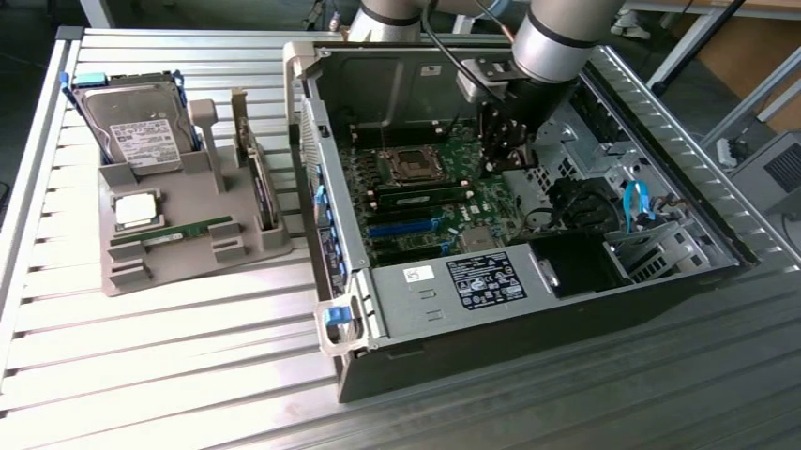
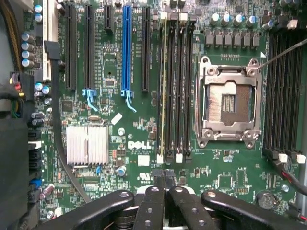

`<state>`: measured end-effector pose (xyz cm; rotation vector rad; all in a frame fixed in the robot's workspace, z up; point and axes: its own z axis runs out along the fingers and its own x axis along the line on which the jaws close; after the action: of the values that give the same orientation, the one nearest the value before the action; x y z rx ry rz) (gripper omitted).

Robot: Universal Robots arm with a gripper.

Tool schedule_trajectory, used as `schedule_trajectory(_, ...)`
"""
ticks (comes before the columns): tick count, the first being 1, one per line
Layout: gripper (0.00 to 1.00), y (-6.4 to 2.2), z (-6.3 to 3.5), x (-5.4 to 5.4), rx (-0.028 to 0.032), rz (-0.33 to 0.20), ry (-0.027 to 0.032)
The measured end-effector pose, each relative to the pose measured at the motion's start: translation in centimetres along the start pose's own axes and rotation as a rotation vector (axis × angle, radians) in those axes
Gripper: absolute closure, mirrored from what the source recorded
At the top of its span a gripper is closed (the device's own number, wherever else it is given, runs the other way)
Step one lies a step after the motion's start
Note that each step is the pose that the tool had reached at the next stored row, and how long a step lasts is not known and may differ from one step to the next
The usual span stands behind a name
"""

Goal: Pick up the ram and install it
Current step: 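Press down the ram until it locks into place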

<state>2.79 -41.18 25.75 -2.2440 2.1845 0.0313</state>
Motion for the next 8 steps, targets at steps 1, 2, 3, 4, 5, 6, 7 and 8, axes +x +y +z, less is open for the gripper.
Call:
schedule_trajectory(1,0.91,0.54,0.08,0.0,0.0004,0.0,-0.0013)
schedule_trajectory(2,0.91,0.96,0.18,0.0,0.0009,0.0,-0.003)
schedule_trajectory(3,0.91,1.17,0.35,0.0,0.0009,0.0,-0.0043)
schedule_trajectory(4,0.91,1.4,1.58,0.0,0.001,0.0,-0.007)
schedule_trajectory(5,0.91,2.08,2.01,0.0,0.001,0.0,-0.0071)
schedule_trajectory(6,0.91,2.08,2.12,0.0,0.0009,0.0,-0.0072)
schedule_trajectory(7,0.91,2.08,2.26,0.0,0.001,0.0,-0.0072)
schedule_trajectory(8,0.91,2.09,2.36,0.0,0.0009,0.0,-0.007)
